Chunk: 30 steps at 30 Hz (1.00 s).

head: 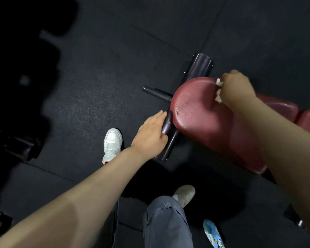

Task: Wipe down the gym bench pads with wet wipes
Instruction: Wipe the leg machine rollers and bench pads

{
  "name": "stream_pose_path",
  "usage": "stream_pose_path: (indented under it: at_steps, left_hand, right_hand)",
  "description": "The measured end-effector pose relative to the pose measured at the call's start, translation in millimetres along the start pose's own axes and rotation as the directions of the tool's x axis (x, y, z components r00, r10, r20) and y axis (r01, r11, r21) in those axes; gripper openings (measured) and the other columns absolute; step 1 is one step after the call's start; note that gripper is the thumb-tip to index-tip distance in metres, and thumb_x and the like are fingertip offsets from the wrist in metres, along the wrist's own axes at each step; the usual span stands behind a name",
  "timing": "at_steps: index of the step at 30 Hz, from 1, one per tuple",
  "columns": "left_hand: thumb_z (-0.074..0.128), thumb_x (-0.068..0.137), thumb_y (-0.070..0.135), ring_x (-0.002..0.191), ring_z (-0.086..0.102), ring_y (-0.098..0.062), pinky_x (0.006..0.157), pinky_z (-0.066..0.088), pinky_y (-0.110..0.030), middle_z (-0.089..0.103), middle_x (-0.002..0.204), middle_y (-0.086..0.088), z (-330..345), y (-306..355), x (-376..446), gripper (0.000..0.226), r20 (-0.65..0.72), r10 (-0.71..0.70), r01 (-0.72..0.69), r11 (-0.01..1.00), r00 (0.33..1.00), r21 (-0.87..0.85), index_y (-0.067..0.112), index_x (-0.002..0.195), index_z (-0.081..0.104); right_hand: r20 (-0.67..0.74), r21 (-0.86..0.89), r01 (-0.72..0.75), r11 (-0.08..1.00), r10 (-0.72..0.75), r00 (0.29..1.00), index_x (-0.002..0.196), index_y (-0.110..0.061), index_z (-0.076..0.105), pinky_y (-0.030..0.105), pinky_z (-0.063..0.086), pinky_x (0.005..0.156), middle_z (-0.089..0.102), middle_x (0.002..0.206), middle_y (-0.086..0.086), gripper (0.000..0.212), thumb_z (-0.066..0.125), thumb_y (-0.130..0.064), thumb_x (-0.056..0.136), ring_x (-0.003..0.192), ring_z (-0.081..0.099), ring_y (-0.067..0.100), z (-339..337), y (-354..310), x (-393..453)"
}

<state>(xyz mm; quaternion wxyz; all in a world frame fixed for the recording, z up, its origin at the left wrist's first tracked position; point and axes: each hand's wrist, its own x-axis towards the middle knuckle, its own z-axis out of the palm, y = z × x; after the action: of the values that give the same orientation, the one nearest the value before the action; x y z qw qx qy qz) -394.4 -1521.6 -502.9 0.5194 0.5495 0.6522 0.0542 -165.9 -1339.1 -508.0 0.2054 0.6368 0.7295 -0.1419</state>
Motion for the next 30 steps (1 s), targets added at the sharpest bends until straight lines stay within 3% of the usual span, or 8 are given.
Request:
stream_pose_path:
  at_steps: [4, 7, 9, 11, 16, 21, 25, 30]
  left_hand:
    - [0.049, 0.091, 0.009, 0.15, 0.013, -0.014, 0.123, 0.013, -0.032, 0.018, 0.164, 0.002, -4, 21, -14, 0.073, 0.014, 0.035, -0.036, 0.999, 0.999, 0.031, 0.019, 0.157, 0.019]
    - [0.05, 0.091, 0.01, 0.15, 0.015, -0.014, 0.123, 0.015, -0.033, 0.02, 0.164, 0.003, -9, 43, -27, 0.073, 0.012, 0.06, -0.061, 0.998, 0.998, 0.028, 0.021, 0.157, 0.021]
    - [0.051, 0.091, 0.008, 0.149, 0.017, -0.015, 0.123, 0.017, -0.036, 0.023, 0.163, 0.002, -12, 60, -37, 0.072, -0.001, 0.086, -0.086, 0.996, 0.996, 0.014, 0.02, 0.157, 0.023]
    - [0.051, 0.091, 0.007, 0.149, 0.019, -0.017, 0.122, 0.02, -0.037, 0.026, 0.162, 0.0, -15, 78, -49, 0.071, -0.013, 0.115, -0.114, 0.993, 0.993, 0.021, 0.018, 0.156, 0.025]
    - [0.055, 0.095, 0.01, 0.132, 0.045, -0.01, 0.107, 0.031, -0.018, 0.05, 0.146, 0.003, -20, 130, -88, 0.058, -0.015, 0.166, -0.167, 0.981, 0.986, -0.097, 0.023, 0.149, 0.04]
    - [0.06, 0.098, 0.012, 0.095, 0.063, 0.01, 0.088, 0.045, -0.007, 0.07, 0.093, 0.027, -17, 193, -138, 0.035, -0.026, 0.221, -0.209, 0.871, 0.975, -0.444, 0.021, 0.132, 0.059]
    - [0.061, 0.094, 0.008, 0.082, 0.063, 0.004, 0.08, 0.047, -0.011, 0.067, 0.083, 0.019, -9, 239, -178, 0.028, -0.037, 0.277, -0.263, 0.851, 0.96, -0.455, 0.025, 0.115, 0.068]
    - [0.063, 0.091, 0.0, 0.075, 0.06, -0.006, 0.074, 0.048, -0.019, 0.067, 0.078, 0.006, 11, 287, -227, 0.015, -0.004, 0.342, -0.313, 0.854, 0.94, -0.415, 0.012, 0.091, 0.072]
  right_hand:
    - [0.152, -0.026, 0.028, 0.999, -0.024, 0.988, 0.112, -0.003, 0.063, 0.041, 0.05, 0.086, 0.058, 0.116, 0.021, 0.033, 0.068, -0.004, 0.079, 0.102, 0.061, 0.04, 3, 12, -43]
    - [0.127, 0.293, -0.158, 0.943, 0.126, 0.984, 0.099, -0.011, 0.071, 0.033, 0.054, 0.084, 0.071, 0.101, 0.014, 0.019, 0.06, -0.011, 0.084, 0.095, 0.066, 0.032, -3, 22, -76]
    - [0.077, 0.631, -0.275, 0.725, 0.294, 0.953, 0.09, -0.016, 0.072, 0.033, 0.056, 0.082, 0.074, 0.089, 0.006, 0.014, 0.059, -0.021, 0.087, 0.085, 0.07, 0.024, -16, 24, -102]
    - [0.034, 0.827, -0.229, 0.514, 0.36, 0.932, 0.088, -0.023, 0.072, 0.036, 0.057, 0.082, 0.074, 0.088, -0.001, 0.012, 0.061, -0.023, 0.086, 0.083, 0.071, 0.018, -33, 23, -134]
    - [0.048, 0.988, -0.1, 0.117, 0.382, 0.923, 0.084, -0.026, 0.066, 0.04, 0.06, 0.07, 0.07, 0.082, -0.003, 0.024, 0.06, -0.003, 0.083, 0.073, 0.073, 0.023, -85, 26, -213]
    - [0.019, 0.998, -0.04, 0.05, 0.36, 0.933, 0.087, -0.024, 0.061, 0.025, 0.055, 0.059, 0.069, 0.086, 0.001, 0.016, 0.063, -0.008, 0.083, 0.068, 0.072, 0.018, -119, 36, -291]
    - [-0.075, 0.996, 0.051, 0.07, 0.405, 0.911, 0.079, -0.028, 0.065, 0.037, 0.057, 0.079, 0.067, 0.081, -0.013, 0.025, 0.063, -0.003, 0.081, 0.085, 0.067, 0.016, -133, 49, -347]
    - [-0.198, 0.979, 0.158, 0.125, 0.461, 0.865, 0.078, -0.031, 0.064, 0.024, 0.052, 0.071, 0.069, 0.083, -0.012, 0.031, 0.064, 0.0, 0.083, 0.081, 0.066, 0.012, -140, 77, -414]
